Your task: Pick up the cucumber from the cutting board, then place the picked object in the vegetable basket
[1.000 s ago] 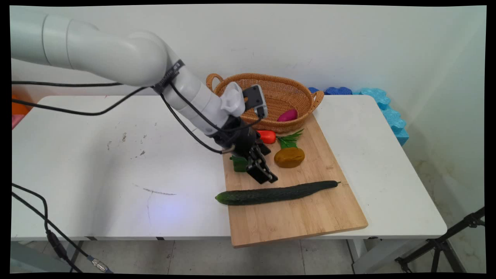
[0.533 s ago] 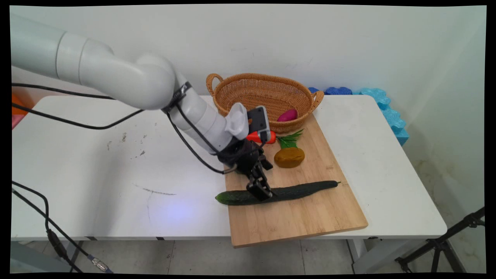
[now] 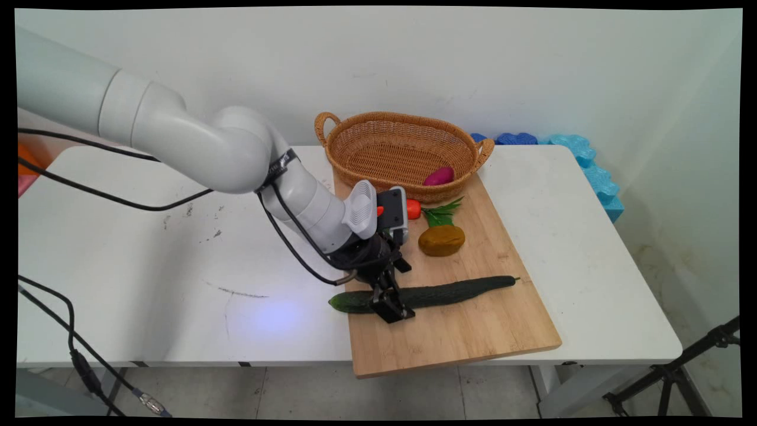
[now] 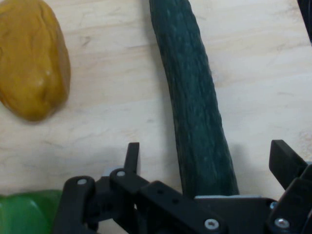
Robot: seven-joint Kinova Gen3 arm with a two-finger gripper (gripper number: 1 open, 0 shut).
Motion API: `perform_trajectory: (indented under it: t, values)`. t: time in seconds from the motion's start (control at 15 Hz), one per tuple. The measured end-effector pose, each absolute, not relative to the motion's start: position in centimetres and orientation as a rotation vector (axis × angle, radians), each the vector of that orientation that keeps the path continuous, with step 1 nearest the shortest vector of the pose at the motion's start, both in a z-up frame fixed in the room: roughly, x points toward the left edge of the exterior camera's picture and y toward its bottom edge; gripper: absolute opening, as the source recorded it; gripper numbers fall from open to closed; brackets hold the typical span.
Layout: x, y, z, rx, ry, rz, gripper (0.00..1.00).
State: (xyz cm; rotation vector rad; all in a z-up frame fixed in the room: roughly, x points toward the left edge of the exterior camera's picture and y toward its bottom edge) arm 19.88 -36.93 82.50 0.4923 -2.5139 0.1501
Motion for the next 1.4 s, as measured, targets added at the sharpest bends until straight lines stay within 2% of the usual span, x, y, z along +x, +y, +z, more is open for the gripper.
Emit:
perform_trajectory:
  t: [0.2, 0.27, 0.87, 1.4]
  values:
    - [19.9, -36.7, 81.9, 0.473, -2.528, 0.163, 1.00]
    - [19.9, -36.7, 81.7, 0.469, -2.532, 0.167, 0.00]
    - [20.2, -36.2, 81.9, 0.451, -2.543, 0.188, 0.00]
    - [20.3, -37.2, 85.5, 0.476, -2.510, 0.223, 0.00]
